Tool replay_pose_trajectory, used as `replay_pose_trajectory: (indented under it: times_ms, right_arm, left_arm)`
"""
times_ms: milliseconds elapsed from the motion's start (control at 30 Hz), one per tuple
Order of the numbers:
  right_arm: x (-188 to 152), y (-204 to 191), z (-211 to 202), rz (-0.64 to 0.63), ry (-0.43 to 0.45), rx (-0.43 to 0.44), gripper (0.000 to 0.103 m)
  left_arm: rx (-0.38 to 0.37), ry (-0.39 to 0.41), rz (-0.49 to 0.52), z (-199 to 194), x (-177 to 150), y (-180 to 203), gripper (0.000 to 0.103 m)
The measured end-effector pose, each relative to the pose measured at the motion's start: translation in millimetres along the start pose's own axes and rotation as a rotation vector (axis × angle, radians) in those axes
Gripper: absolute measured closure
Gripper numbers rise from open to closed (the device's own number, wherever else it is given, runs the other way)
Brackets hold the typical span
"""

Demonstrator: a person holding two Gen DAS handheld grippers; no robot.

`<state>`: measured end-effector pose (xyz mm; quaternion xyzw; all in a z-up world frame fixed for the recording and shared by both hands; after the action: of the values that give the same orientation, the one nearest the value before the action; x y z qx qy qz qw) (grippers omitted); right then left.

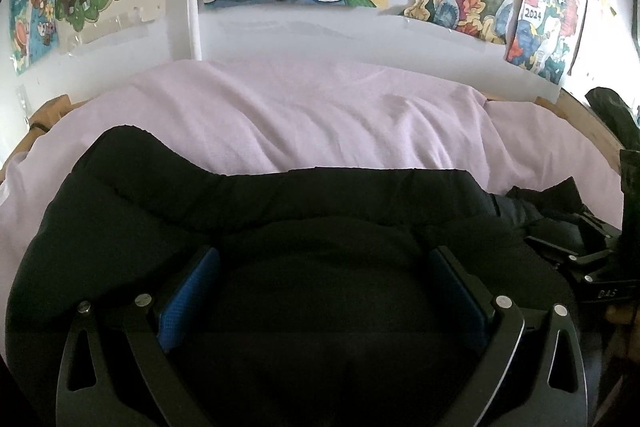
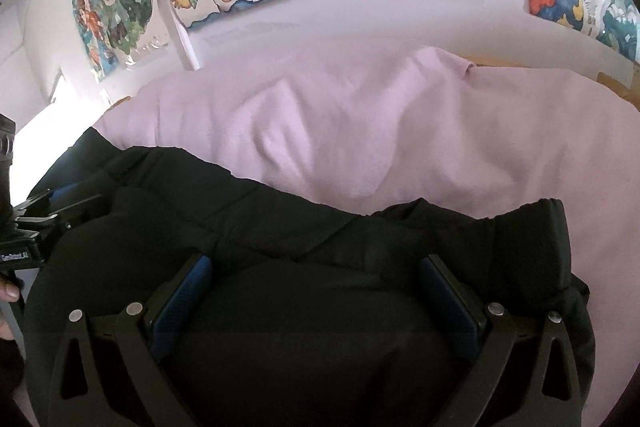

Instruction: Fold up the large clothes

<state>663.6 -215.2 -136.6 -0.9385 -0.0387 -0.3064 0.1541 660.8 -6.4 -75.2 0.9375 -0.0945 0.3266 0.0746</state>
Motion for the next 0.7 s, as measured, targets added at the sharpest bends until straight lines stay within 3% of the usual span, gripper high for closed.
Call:
replay_pose_trajectory:
  times_ms: [700]
  right_arm:
    - [-1.8,-1.9,2.7,-0.017,0.002,-0.017,0.0]
  left_arm:
    - [0.007,0.007,0.007,4.2,0.5,0.9,0.001]
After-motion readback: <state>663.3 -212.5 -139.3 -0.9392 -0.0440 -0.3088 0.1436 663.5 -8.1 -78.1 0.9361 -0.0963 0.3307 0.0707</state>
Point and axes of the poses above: each gripper's, at about its wrist camera, not at the fingertips, and z roughly the way its jaws point, y to its right, x to its top, the point moved 7 cm from there along z, roughly the way its jaws point, and after that the axes turned 4 degrees about -y, right-handed, at the moved point
